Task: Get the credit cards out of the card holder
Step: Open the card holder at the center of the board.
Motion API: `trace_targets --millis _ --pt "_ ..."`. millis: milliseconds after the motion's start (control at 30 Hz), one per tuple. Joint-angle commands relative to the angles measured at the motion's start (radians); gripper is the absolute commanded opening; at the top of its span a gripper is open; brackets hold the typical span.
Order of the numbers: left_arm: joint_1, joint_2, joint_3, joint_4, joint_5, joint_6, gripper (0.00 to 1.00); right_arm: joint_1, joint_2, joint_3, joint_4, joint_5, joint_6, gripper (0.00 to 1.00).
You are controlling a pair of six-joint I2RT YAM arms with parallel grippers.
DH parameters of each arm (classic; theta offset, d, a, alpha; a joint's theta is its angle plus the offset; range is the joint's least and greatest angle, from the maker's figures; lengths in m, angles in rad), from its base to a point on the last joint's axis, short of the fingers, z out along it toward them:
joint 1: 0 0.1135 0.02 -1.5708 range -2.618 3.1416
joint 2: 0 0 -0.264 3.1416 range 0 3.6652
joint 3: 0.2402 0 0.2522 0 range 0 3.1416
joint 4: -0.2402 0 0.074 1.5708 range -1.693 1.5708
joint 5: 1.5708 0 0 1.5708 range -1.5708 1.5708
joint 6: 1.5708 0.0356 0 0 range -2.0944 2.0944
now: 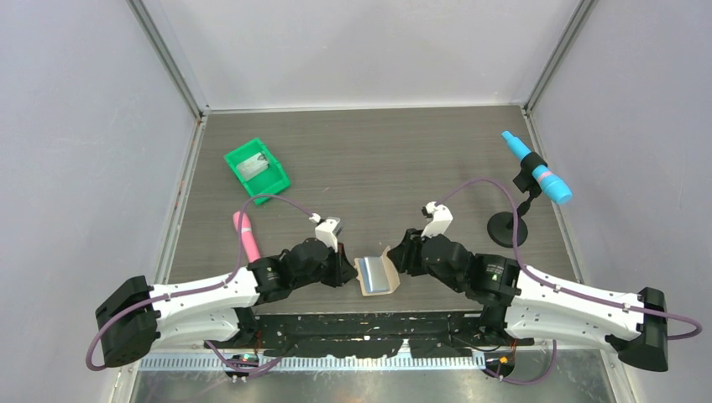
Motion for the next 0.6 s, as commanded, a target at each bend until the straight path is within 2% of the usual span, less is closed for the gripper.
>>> trace_targets --millis 0,167,567 --pt "-0.003 -0.023 0.006 0.053 0.004 -0.006 0.00 0.013 0.038 0.003 0.193 -0.122 -0.014 0.42" --pt "-0.003 -0.028 0.005 0.046 -0.001 -0.006 0.00 0.021 0.152 -0.009 0.249 -0.150 0.005 0.43" --pt "-0.003 -0.039 0.003 0.040 -0.006 -0.003 0.00 0.021 0.305 -0.076 0.292 -0.122 0.023 0.59"
